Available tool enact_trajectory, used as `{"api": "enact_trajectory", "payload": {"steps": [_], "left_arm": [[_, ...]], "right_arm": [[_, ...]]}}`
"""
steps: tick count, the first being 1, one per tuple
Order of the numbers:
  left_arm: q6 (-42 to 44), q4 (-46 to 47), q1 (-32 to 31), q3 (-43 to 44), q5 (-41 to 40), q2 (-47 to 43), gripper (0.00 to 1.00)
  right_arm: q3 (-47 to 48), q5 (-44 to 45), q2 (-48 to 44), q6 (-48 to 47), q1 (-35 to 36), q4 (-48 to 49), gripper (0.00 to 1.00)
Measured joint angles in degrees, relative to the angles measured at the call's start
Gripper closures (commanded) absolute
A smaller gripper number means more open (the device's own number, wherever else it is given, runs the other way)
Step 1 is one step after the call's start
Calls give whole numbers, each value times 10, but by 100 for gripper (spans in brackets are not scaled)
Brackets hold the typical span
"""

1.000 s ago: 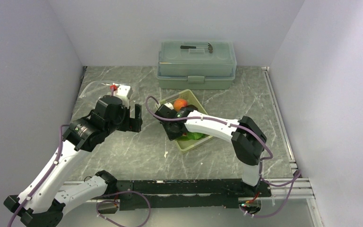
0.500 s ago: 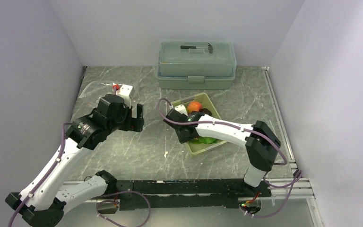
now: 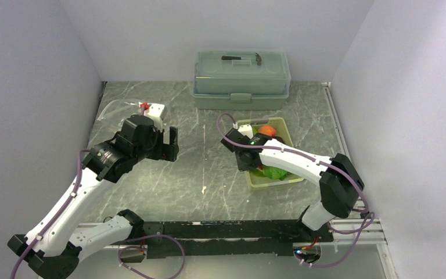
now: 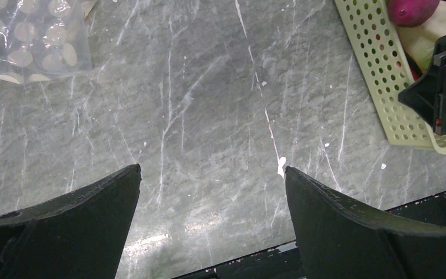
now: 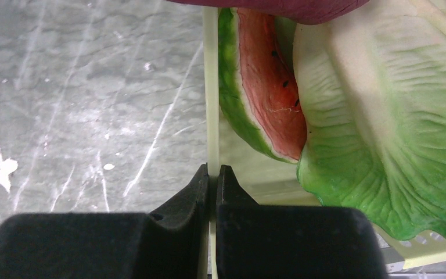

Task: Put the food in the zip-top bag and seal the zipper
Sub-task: Move the bin to the center of the board.

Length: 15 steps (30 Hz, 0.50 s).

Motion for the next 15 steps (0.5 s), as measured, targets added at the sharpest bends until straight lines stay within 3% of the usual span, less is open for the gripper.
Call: {"api": "enact_trajectory", "payload": {"steps": [8, 12, 15], "left_arm": [[-2, 0, 0, 0, 0, 2, 1], [-5, -1, 0, 0, 0, 9, 1], [-11, -1, 0, 0, -2, 17, 1]], "right_arm": [[-17, 0, 0, -17, -25, 10, 100], [-18, 0, 0, -23, -27, 14, 78], [-18, 3, 0, -29, -28, 18, 68]]}}
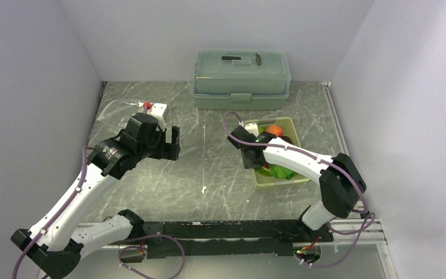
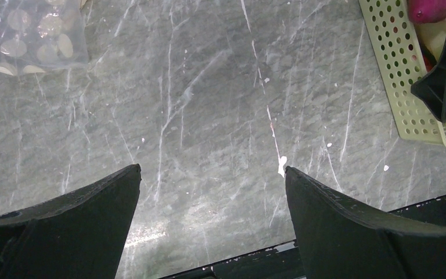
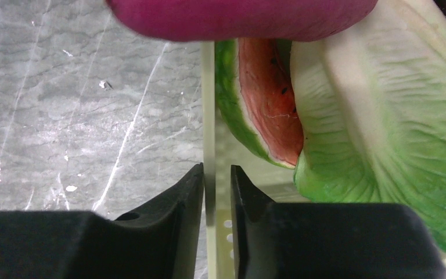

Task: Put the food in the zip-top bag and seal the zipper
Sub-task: Move the bin to the center of the board.

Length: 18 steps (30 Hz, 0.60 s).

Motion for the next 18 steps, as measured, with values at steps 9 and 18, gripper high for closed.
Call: {"api": "enact_trajectory", "payload": {"steps": [9, 18], "left_arm": [[-5, 0, 0, 3, -13, 19, 1], [-4, -8, 0, 56, -75, 68, 1]], "right_arm": [[5, 10, -12, -15, -1, -6, 36], [71, 7, -70, -31, -2, -21, 19]]}}
